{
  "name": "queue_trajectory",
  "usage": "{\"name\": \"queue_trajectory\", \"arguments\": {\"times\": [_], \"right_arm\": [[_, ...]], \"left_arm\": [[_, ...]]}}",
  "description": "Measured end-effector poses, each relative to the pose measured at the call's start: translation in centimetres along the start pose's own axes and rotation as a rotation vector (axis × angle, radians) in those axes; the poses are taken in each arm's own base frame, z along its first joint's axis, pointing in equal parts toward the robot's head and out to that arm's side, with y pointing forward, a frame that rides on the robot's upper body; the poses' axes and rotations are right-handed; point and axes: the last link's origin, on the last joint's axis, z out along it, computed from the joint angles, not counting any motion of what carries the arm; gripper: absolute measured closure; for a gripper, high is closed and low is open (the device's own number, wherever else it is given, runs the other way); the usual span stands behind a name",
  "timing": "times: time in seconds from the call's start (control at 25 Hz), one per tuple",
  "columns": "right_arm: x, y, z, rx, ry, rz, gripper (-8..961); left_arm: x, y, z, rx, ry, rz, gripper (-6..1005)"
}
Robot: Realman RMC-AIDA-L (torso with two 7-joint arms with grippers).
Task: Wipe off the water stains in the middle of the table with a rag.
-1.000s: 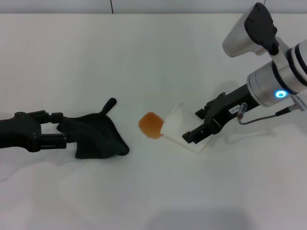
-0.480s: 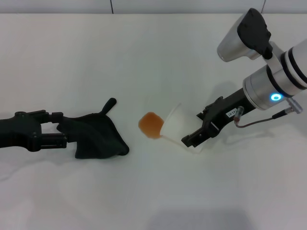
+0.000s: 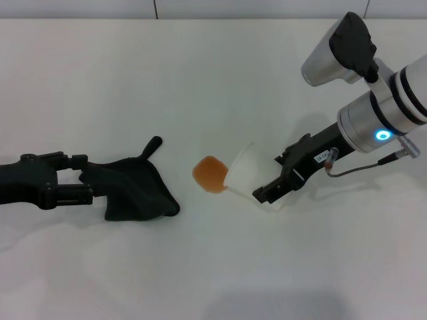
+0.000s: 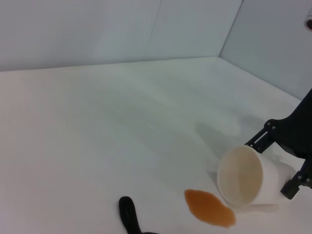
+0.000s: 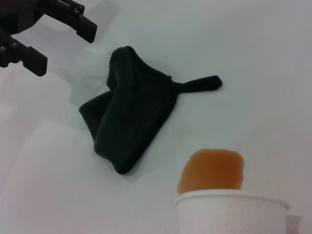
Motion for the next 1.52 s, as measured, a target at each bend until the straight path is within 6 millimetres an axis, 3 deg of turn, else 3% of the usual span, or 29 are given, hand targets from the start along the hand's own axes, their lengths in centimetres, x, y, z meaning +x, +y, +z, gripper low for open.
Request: {"name": "queue_trajectory", "arguments": {"times": [0.68, 1.16, 1.52], "right_arm": [[0.2, 0.1, 0.2, 0.0, 0.015, -0.009, 112], [0.1, 0.1, 0.0, -0.006, 0.01, -0.002, 288], [-1.2, 0.1, -2.9, 0.005, -0.079, -0.023, 317]], "left_arm": [[0.2, 0.0, 0.0, -0.001, 0.009, 0.0, 128], [0.1, 0.0, 0.0, 0.0, 0.009, -0.004, 129], [0.0, 0.0, -0.1, 0.001, 0.009, -0.009, 130]]}}
